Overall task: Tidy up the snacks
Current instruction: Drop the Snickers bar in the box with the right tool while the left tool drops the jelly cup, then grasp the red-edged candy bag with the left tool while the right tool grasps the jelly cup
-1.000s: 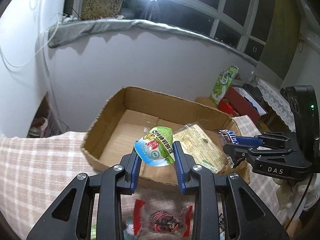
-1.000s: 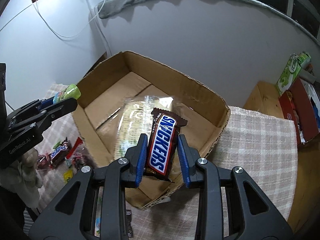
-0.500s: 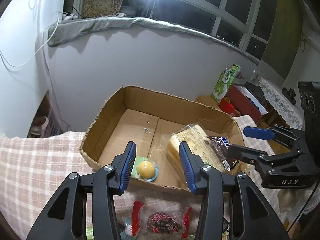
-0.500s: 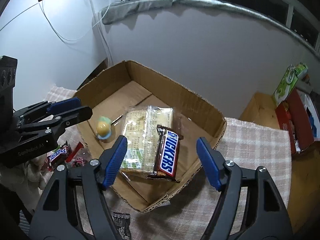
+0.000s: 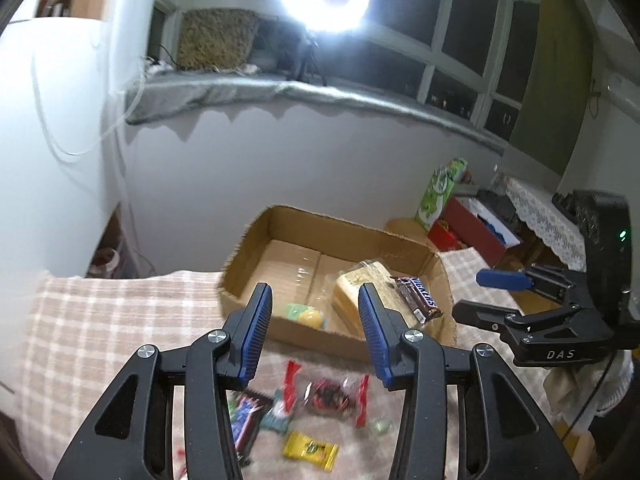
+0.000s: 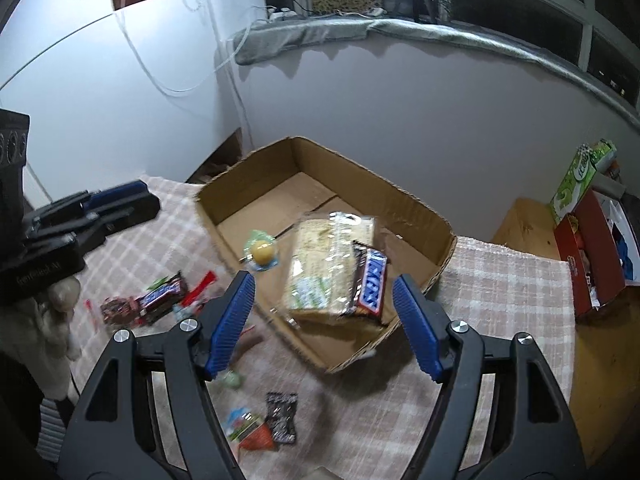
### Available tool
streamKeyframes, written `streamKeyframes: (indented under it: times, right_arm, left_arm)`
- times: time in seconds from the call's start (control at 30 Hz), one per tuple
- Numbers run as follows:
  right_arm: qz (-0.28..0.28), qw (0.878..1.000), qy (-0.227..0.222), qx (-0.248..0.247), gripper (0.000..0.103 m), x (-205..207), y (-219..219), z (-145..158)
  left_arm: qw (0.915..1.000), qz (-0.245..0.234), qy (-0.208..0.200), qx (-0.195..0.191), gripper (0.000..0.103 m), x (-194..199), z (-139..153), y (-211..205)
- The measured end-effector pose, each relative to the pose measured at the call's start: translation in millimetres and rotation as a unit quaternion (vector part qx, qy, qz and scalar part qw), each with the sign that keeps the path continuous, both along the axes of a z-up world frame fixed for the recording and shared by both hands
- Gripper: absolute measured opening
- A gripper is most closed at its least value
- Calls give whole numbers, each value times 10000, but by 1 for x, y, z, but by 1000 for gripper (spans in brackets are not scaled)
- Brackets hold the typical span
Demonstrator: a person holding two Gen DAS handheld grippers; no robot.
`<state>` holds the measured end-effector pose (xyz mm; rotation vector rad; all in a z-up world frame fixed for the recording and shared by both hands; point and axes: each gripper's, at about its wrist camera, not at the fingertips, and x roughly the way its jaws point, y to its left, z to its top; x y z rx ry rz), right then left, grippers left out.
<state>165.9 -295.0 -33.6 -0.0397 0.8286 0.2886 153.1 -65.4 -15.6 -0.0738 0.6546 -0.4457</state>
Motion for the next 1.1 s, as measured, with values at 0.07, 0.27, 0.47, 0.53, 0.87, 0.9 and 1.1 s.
streamKeyframes:
  times: [0.07, 0.27, 0.47, 0.53, 0.87, 0.9, 1.1]
  right_arm:
    - [79, 10000, -22, 8, 74, -10, 3, 3]
    - [295, 9996, -48, 20, 74, -40, 9, 4]
    - [434, 9990, 108, 77, 74, -60, 14, -8]
    - [457, 9989, 136, 48, 74, -66, 14, -13]
    - [596, 9969, 504, 94, 74, -89, 15, -45]
    - [624, 9965, 555, 76, 73, -90, 16, -50]
    - [815, 9940, 732, -32, 69, -90, 29, -70]
  left_arm:
    - [9999, 97, -99, -35, 43, -13, 7, 16]
    - [9984, 489, -251, -91, 43, -47, 10, 64]
    - [9967, 783, -125, -180, 43, -71, -9, 91]
    - [9968, 789, -47, -142, 43, -77, -17, 91]
    - [9961, 821, 320, -99, 44, -112, -61, 85]
    - [9960, 818, 363, -62, 44, -114, -65, 84]
    - [9939, 872, 678, 65, 50, -113, -91, 80]
